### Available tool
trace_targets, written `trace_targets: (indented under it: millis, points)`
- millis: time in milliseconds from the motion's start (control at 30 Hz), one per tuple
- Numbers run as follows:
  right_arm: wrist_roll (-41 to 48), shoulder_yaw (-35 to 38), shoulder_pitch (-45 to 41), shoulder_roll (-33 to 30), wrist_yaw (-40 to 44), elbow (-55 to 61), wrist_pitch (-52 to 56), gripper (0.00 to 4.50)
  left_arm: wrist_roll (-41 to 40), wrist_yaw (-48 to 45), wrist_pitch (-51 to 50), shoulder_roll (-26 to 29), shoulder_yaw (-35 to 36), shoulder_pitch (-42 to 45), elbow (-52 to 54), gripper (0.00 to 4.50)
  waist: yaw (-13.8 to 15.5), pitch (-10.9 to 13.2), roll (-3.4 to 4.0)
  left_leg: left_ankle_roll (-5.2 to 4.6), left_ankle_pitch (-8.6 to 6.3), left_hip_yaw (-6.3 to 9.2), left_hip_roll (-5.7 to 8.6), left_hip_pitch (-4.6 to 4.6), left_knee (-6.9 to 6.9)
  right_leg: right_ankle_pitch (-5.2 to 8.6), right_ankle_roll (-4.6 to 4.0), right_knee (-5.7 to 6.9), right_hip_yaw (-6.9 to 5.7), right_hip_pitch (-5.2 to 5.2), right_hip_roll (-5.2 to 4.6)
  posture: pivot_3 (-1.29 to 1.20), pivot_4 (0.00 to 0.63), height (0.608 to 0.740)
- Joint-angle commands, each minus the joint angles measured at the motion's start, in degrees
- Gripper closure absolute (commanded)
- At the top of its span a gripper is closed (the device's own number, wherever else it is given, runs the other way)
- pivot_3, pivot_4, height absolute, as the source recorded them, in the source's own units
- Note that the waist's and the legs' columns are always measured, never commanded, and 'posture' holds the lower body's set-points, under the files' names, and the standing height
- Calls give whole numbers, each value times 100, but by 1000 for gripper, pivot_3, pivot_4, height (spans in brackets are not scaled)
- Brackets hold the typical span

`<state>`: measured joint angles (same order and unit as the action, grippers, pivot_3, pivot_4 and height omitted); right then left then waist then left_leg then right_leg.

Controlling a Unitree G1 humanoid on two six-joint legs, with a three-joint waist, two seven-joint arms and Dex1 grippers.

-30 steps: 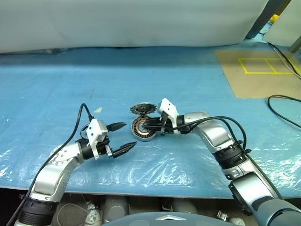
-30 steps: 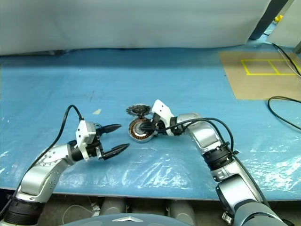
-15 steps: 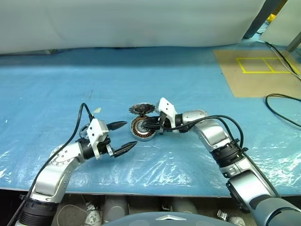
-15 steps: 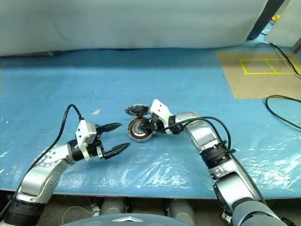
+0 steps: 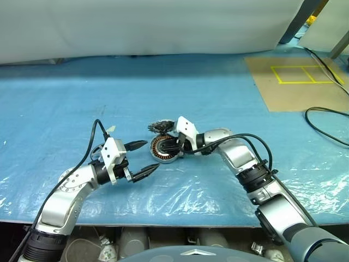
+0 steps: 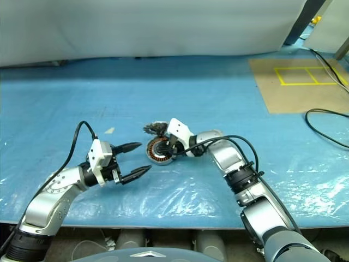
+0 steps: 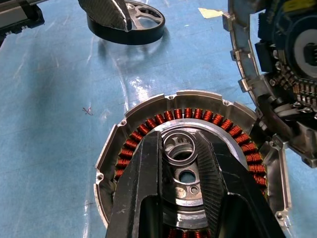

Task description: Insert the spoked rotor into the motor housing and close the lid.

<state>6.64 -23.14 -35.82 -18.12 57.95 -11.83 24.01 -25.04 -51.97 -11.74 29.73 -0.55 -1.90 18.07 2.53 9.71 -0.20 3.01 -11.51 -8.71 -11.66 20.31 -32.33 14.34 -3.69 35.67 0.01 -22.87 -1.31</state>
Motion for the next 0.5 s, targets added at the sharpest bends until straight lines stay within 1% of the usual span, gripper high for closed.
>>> trace_targets:
  millis: [33, 300, 500]
  points:
    - [-74, 20, -32, -76, 60, 27, -101, 3881, -1, 28, 64, 9, -5, 7, 151, 0, 0, 0, 0, 0, 0, 0, 0, 0, 0, 0, 0, 0, 0, 0, 0, 0, 150, 740]
    - [-84, 64, -23, -198, 107, 139, -250, 3881, 26, 28, 89, -34, -54, 48, 101, 0, 0, 0, 0, 0, 0, 0, 0, -1, -1, 0, 0, 1, 0, 1, 0, 0, 150, 740]
    - [-98, 30, -46, -71, 36, 57, -217, 3881, 46, 31, 107, -43, -65, 73, 73, 0, 0, 0, 0, 0, 0, 0, 0, -2, -1, 0, -1, 1, 0, 1, 0, 0, 150, 740]
